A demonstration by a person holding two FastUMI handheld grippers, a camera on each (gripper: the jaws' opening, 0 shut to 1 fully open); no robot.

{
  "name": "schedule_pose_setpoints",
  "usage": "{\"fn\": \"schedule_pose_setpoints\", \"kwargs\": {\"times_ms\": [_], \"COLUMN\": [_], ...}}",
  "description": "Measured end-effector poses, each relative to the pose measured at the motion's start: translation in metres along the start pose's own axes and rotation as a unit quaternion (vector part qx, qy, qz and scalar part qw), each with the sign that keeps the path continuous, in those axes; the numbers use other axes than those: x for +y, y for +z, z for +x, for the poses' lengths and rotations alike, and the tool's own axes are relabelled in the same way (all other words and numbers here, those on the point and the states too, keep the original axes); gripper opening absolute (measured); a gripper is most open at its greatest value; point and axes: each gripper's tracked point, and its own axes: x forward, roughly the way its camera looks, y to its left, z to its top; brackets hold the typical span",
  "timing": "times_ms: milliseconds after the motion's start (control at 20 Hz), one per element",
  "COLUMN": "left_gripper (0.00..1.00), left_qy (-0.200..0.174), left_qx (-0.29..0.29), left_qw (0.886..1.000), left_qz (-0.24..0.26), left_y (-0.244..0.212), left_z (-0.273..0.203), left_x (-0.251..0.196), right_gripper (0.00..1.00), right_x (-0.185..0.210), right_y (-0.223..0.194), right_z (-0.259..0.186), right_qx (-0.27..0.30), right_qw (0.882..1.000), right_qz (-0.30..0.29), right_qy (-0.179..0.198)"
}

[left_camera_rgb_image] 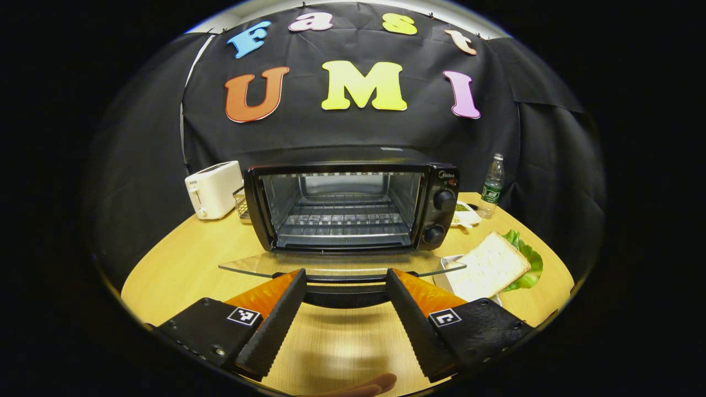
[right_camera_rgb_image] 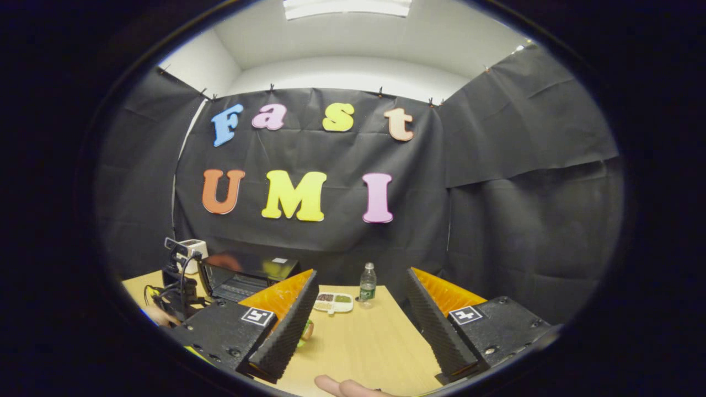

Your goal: Open the electric oven with the left hand, put the food in, and close the electric oven.

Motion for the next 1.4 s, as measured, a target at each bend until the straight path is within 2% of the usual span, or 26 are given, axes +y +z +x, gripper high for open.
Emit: {"fn": "schedule_pose_setpoints", "kwargs": {"times_ms": [350,800,900,1150,1200,1250,1300,1400], "left_gripper": [0.96,0.93,0.94,0.94,0.94,0.94,0.94,0.94], "left_qy": [0.003,0.001,0.012,0.004,0.007,0.008,0.010,0.017], "left_qx": [-0.004,0.010,-0.013,-0.044,-0.059,-0.076,-0.092,-0.120], "left_qw": [1.000,1.000,1.000,0.999,0.998,0.997,0.996,0.993], "left_qz": [0.001,-0.015,-0.011,-0.012,-0.002,0.006,0.010,0.008], "left_y": [-0.028,-0.066,-0.054,-0.023,-0.010,0.005,0.019,0.043], "left_z": [0.001,0.007,0.001,-0.038,-0.047,-0.057,-0.068,-0.089], "left_x": [-0.004,-0.007,0.000,0.008,0.011,0.014,0.017,0.026], "right_gripper": [1.00,1.00,1.00,1.00,1.00,0.91,1.00,1.00], "right_x": [0.011,0.014,0.019,0.026,0.031,0.038,0.044,0.053], "right_y": [-0.003,-0.018,-0.025,-0.058,-0.066,-0.076,-0.087,-0.111], "right_z": [0.004,0.039,0.051,0.091,0.100,0.108,0.116,0.131], "right_qx": [0.008,0.043,0.058,0.121,0.138,0.159,0.180,0.227], "right_qw": [1.000,0.999,0.998,0.992,0.989,0.984,0.979,0.966], "right_qz": [0.005,-0.004,-0.004,0.014,0.021,0.026,0.032,0.044], "right_qy": [0.003,0.002,0.011,0.042,0.056,0.074,0.090,0.117]}}
